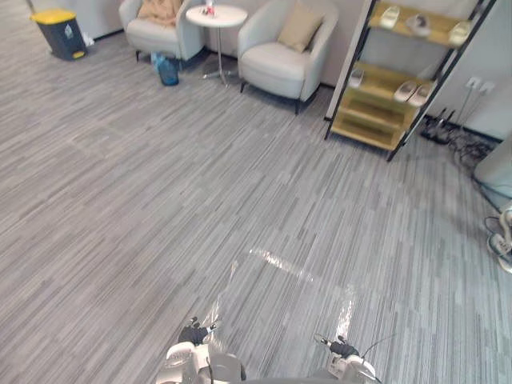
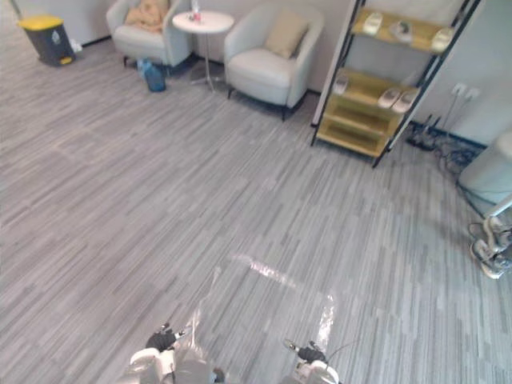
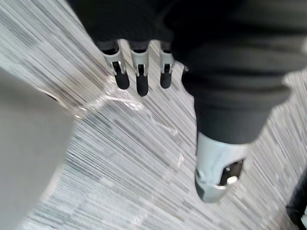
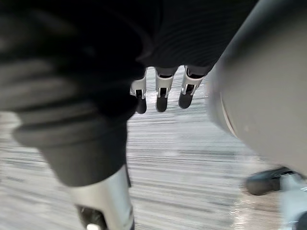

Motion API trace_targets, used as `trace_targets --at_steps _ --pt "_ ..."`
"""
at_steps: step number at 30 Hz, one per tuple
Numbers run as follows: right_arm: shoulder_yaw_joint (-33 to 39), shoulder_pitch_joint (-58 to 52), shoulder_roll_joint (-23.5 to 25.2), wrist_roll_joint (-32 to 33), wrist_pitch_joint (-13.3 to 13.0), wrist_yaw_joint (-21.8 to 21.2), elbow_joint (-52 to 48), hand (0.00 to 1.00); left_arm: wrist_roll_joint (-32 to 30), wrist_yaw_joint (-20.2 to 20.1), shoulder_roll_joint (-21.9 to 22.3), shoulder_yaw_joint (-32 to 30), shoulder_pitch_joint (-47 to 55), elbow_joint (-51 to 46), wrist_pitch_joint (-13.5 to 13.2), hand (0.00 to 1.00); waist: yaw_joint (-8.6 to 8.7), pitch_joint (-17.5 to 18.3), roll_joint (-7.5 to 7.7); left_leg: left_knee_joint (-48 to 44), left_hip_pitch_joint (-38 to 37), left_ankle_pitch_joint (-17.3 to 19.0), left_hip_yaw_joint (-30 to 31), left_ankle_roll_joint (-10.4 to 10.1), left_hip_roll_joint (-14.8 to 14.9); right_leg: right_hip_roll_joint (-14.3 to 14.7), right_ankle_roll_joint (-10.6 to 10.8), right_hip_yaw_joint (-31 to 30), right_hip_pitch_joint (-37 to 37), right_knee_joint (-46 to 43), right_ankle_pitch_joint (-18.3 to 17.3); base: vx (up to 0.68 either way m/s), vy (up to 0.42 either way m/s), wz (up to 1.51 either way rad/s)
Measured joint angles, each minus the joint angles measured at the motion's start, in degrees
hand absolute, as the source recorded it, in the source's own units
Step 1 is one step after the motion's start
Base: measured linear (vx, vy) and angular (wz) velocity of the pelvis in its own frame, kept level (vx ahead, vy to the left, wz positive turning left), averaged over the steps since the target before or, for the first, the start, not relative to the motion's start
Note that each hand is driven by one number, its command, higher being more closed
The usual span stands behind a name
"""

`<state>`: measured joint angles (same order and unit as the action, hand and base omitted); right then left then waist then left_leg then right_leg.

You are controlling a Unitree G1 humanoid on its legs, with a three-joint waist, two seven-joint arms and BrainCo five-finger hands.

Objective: Pick up cushions and gather them together orderly.

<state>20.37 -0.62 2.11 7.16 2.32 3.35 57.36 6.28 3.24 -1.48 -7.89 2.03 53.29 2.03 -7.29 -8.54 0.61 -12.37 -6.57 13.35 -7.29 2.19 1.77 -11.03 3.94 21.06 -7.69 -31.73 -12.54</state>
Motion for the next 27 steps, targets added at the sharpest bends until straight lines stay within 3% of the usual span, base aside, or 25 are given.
trace_targets --at_steps 2,3,4,6,8,9,10,11,14,15,16,18,20,27 --pt "0.79 0.72 -0.02 -0.3 -0.05 -0.02 0.81 0.0 -0.08 -0.07 -0.77 -0.01 0.08 0.77 0.0 0.0 0.74 0.18 0.69 -0.03 -0.77 0.84 0.44 -1.39 -0.28 3.44 -1.09 -3.74 -1.73 13.63 7.06 0.32 -0.103 0.08" --pt "1.0 0.52 0.08 -0.29 -0.02 -0.02 1.61 0.0 -0.1 -0.07 -1.73 -0.01 0.23 0.93 0.05 0.0 1.0 0.45 2.42 -0.63 -1.08 1.27 1.54 -2.02 -1.83 4.16 -2.19 -6.8 -2.04 17.97 14.33 0.35 -0.186 0.06" --pt "1.75 0.67 -0.78 -0.28 0.01 -0.05 2.39 0.0 -0.11 0.02 -1.47 -0.15 0.16 1.69 0.11 0.0 0.98 0.59 1.56 -1.14 -1.89 2.12 3.59 -3.04 -1.22 4.82 -4.43 -6.37 -1.42 16.52 13.1 0.32 -0.198 0.11" --pt "2.6 0.46 -1.58 -0.19 0.0 0.0 2.67 0.0 -0.41 0.0 -0.49 -0.27 1.57 1.32 -0.01 0.0 1.17 1.26 -0.14 -6.23 -0.88 3.3 6.2 -4.51 -0.12 5.83 -4.25 -6.33 0.56 17.8 10.23 0.29 -0.181 0.23" --pt "2.38 -0.23 -2.36 0.06 -0.04 0.02 2.51 0.0 -0.57 -0.06 0.76 -2.02 1.51 -0.15 0.03 0.0 1.01 1.6 -1.53 -21.94 6.28 4.24 8.21 -5.69 1.97 7.4 -4.24 -4.95 1.88 18.18 8.19 0.25 -0.157 0.23" --pt "1.83 -0.52 -2.73 0.21 -0.04 0.12 2.11 0.0 -0.56 -0.04 1.33 -2.23 1.6 -0.6 0.04 0.0 0.88 1.8 -2.72 -31.35 10.87 2.81 9.05 -7.49 3.67 9.01 -5.0 -4.21 2.93 18.42 7.29 0.21 -0.121 0.12" --pt "1.49 -0.46 -3.07 0.28 -0.07 0.14 2.1 0.0 -0.58 -0.1 1.69 -2.24 1.74 -0.75 0.06 0.0 0.79 1.37 -2.98 -36.79 13.37 0.91 9.44 -7.69 4.8 10.27 -5.67 -4.15 4.28 19.21 6.85 0.26 -0.095 -0.02" --pt "1.28 -0.5 -3.12 0.35 0.0 0.19 2.24 0.0 -0.59 -0.12 1.73 -2.24 1.74 -1.0 -0.01 0.0 0.46 1.33 -2.95 -39.93 14.71 1.82 9.46 -6.7 5.46 11.08 -5.94 -4.47 5.93 20.14 6.45 0.22 -0.021 -0.16" --pt "1.42 -0.54 -2.61 0.52 0.14 0.4 2.35 0.0 -0.63 -0.06 1.22 -2.1 1.65 -1.05 -0.01 0.0 0.21 1.28 -2.01 -27.32 14.46 6.16 10.74 -5.35 3.2 10.7 -5.08 -7.45 8.71 22.09 5.94 0.19 0.026 -0.39" --pt "1.55 -0.76 -2.51 0.7 0.17 0.47 2.34 0.0 -0.62 -0.04 1.25 -2.1 1.63 -1.06 -0.01 0.0 0.13 1.29 -2.01 -20.47 14.42 5.98 14.0 -5.35 1.55 10.5 -4.57 -8.96 8.48 22.05 5.82 0.22 0.152 -0.76" --pt "2.03 -0.81 -2.44 0.73 0.23 0.48 2.24 0.0 -0.62 -0.03 1.59 -2.1 1.61 -1.04 0.01 0.0 -0.09 1.61 -2.44 -13.18 14.19 3.2 17.98 -6.36 0.37 10.47 -3.89 -10.48 7.8 21.77 5.66 0.18 0.168 -0.89" --pt "2.68 -1.68 -2.18 0.82 0.33 0.51 2.13 0.0 -1.54 -0.04 1.06 -1.91 1.44 -0.62 0.01 0.0 -0.77 2.89 -1.26 -9.11 11.49 0.19 16.81 -5.21 -1.29 9.59 -2.54 -13.64 8.26 22.7 6.64 0.21 0.119 -0.64" --pt "3.08 -2.78 -2.07 1.76 0.47 0.52 2.14 0.0 -2.38 -0.08 0.51 -1.24 0.72 0.47 0.03 0.0 -0.5 3.51 -0.28 -7.56 8.72 -0.08 14.57 -4.97 -2.37 8.15 -1.96 -14.66 10.65 24.65 7.09 0.29 0.157 -0.32" --pt "3.69 -4.25 -1.97 1.92 0.49 -0.07 2.04 0.0 -2.75 -0.88 0.88 0.42 -0.2 2.0 0.02 0.0 -0.32 5.22 -0.11 -5.19 5.7 -0.35 15.67 -4.5 -5.46 5.46 -0.97 -14.92 13.82 27.67 6.71 0.15 0.087 0.04"
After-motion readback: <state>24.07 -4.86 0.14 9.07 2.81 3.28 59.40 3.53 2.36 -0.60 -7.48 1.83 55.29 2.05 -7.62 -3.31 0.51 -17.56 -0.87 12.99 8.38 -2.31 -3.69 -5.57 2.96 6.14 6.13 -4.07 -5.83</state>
